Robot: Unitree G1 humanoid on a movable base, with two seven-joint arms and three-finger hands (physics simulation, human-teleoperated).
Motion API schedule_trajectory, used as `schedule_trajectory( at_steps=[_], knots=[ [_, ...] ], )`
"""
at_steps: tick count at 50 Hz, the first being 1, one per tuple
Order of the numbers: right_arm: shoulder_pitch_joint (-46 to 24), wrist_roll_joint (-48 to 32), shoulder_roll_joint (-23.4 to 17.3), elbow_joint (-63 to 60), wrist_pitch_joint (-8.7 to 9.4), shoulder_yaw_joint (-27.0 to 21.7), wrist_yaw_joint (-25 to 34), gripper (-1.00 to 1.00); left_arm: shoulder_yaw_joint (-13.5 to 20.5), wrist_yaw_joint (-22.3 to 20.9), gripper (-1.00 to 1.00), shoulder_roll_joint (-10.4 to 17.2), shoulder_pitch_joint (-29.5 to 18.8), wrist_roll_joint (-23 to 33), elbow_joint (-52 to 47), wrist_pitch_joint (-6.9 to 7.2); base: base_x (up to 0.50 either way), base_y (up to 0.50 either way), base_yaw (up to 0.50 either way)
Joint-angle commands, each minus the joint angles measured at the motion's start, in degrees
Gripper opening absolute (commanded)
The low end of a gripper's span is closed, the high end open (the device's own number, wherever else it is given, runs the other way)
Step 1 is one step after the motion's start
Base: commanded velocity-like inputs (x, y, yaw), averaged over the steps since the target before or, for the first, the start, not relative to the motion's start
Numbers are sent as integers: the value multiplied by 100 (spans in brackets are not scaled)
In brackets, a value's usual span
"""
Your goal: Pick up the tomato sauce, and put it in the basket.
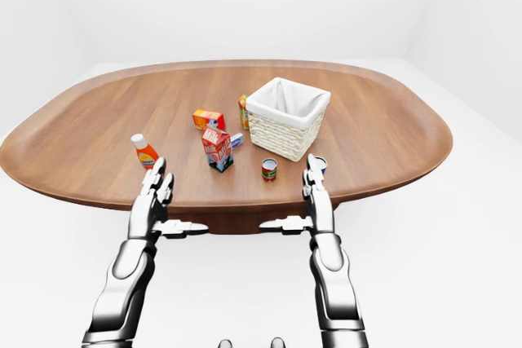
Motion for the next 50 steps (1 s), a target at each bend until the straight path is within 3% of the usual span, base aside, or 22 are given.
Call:
schedule_trajectory(
  at_steps=[1, 8, 38, 50],
  knots=[
    [28, 43, -7, -257, 189, -24, 26, 100, 38, -39, 100, 11, 38, -55, -566, 165, 0, 0, 0],
    [45, 72, -7, -471, 341, -36, 29, 100, 55, -43, 100, 18, 58, -65, -916, 165, 0, 0, 0],
    [21, 358, -64, -2201, 341, -247, 73, 100, 213, -78, 100, 58, 20, -162, -2299, 165, 0, 0, 0],
    [-49, 483, -72, -2623, 341, -330, 11, 100, 254, -88, 100, 65, -11, -192, -2396, 165, 0, 0, 0]
  ],
)
